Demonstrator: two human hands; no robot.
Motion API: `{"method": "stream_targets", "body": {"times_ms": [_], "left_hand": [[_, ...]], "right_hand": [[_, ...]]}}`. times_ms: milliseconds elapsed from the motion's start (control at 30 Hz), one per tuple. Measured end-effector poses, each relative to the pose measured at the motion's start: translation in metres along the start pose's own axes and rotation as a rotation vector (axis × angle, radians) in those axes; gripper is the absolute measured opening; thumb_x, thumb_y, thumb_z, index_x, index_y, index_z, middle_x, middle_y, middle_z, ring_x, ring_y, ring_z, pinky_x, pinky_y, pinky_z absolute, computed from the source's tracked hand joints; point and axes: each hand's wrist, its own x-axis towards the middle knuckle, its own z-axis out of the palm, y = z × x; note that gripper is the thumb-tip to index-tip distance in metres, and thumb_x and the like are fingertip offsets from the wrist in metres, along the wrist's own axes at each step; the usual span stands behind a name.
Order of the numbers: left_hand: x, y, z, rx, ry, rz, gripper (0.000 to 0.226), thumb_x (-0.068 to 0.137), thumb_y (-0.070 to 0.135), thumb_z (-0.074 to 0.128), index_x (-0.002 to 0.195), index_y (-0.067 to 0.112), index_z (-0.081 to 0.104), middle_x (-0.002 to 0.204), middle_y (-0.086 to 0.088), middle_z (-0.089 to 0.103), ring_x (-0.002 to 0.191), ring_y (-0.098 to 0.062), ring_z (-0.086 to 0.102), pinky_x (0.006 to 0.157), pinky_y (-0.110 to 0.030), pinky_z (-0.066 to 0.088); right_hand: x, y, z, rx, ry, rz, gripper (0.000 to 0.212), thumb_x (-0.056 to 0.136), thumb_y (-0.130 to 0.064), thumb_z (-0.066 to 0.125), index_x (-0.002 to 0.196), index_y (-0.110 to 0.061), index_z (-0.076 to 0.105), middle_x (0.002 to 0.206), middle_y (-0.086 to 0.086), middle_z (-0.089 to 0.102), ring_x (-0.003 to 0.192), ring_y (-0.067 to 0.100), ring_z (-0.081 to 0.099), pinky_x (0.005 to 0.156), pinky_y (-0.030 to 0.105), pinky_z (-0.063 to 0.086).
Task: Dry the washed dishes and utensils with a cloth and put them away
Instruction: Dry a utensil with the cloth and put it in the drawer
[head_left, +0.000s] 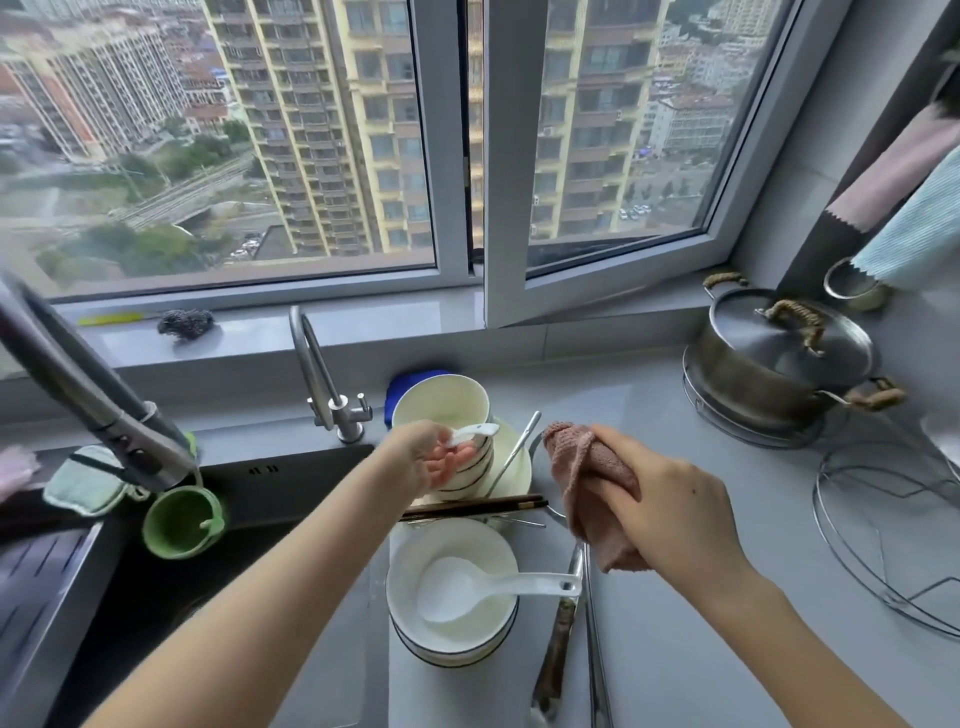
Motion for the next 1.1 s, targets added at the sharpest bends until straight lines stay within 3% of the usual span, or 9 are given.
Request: {"method": "stream_targets", "body": {"times_ms": [167,367,433,533,633,700,867,967,1100], "left_hand": [[-0.013,0.007,-0.034,0.382,0.099,0.139,0.02,0.091,-0.004,0.042,0.075,-0.002,0.052,0.044,-0.007,0.052,0.032,-0.011,0.046,0.031,-0.013,0.03],[-0.027,0.011,-0.073,1.26,0.374,0.66,0.036,0.096,0.028,0.045,0.079,0.004,0.066,0.065,-0.005,0.06,0.065,-0.024,0.055,0.055,-0.03,0.035],[-0.041,0.014,-0.084,1.197,0.34,0.726,0.034,0.097,0.028,0.044,0.082,0.008,0.067,0.065,-0.003,0.061,0.063,-0.021,0.055,0.055,-0.029,0.035],[-0.061,0.017,-0.106,0.713,0.05,0.604,0.032,0.098,0.018,0.045,0.078,0.004,0.065,0.048,0.004,0.042,0.042,-0.01,0.033,0.042,-0.021,0.026],[-0.075,0.018,-0.13,0.412,-0.162,0.511,0.029,0.097,0.008,0.044,0.076,0.0,0.061,0.045,0.004,0.034,0.038,-0.006,0.025,0.037,-0.013,0.017],[-0.081,0.022,-0.142,0.38,-0.247,0.522,0.027,0.096,0.007,0.044,0.076,-0.002,0.061,0.046,0.004,0.033,0.038,-0.005,0.024,0.036,-0.013,0.017],[-0.089,0.03,-0.162,0.49,-0.414,0.649,0.029,0.081,0.024,0.059,0.08,-0.004,0.063,0.047,0.005,0.034,0.042,-0.005,0.024,0.039,-0.011,0.019],[-0.085,0.029,-0.171,0.494,-0.439,0.717,0.033,0.078,0.029,0.056,0.08,-0.003,0.065,0.049,0.006,0.035,0.044,-0.005,0.025,0.041,-0.011,0.02],[-0.077,0.026,-0.181,0.382,-0.514,0.67,0.026,0.076,0.025,0.056,0.072,0.001,0.066,0.047,0.005,0.032,0.041,-0.005,0.023,0.039,-0.011,0.019]], "right_hand": [[0.012,-0.005,0.005,0.009,0.182,-0.088,0.032,0.074,-0.023,0.063,0.103,-0.035,0.071,0.093,-0.011,0.072,0.065,0.021,0.068,0.051,0.025,0.044],[0.033,-0.039,-0.002,-0.012,0.311,-0.172,0.038,0.07,-0.014,0.058,0.1,-0.029,0.075,0.1,-0.007,0.073,0.067,0.023,0.069,0.048,0.025,0.047],[0.036,-0.054,-0.002,0.035,0.344,-0.171,0.041,0.072,-0.014,0.055,0.105,-0.029,0.074,0.108,-0.006,0.072,0.077,0.023,0.07,0.052,0.028,0.052],[0.038,-0.081,0.004,0.302,0.342,-0.098,0.045,0.078,-0.011,0.052,0.116,-0.031,0.068,0.119,-0.011,0.067,0.1,0.013,0.066,0.077,0.031,0.053],[0.042,-0.114,0.017,0.51,0.286,-0.068,0.039,0.085,-0.012,0.054,0.119,-0.028,0.067,0.121,-0.014,0.065,0.109,0.001,0.058,0.091,0.01,0.042],[0.047,-0.134,0.034,0.523,0.192,-0.048,0.035,0.089,-0.014,0.052,0.119,-0.027,0.066,0.125,-0.011,0.062,0.114,0.001,0.053,0.094,0.005,0.035],[0.057,-0.17,0.067,0.835,-0.157,0.174,0.044,0.096,-0.026,0.053,0.138,-0.032,0.043,0.12,-0.012,0.059,0.117,0.007,0.053,0.101,0.025,0.041],[0.058,-0.185,0.076,0.968,-0.121,0.226,0.056,0.089,-0.019,0.065,0.14,-0.031,0.042,0.115,-0.008,0.065,0.107,0.005,0.061,0.095,0.021,0.046],[0.057,-0.194,0.081,1.173,-0.053,0.327,0.045,0.081,0.005,0.068,0.119,-0.018,0.06,0.11,0.006,0.07,0.102,0.015,0.066,0.092,0.025,0.051]]}}
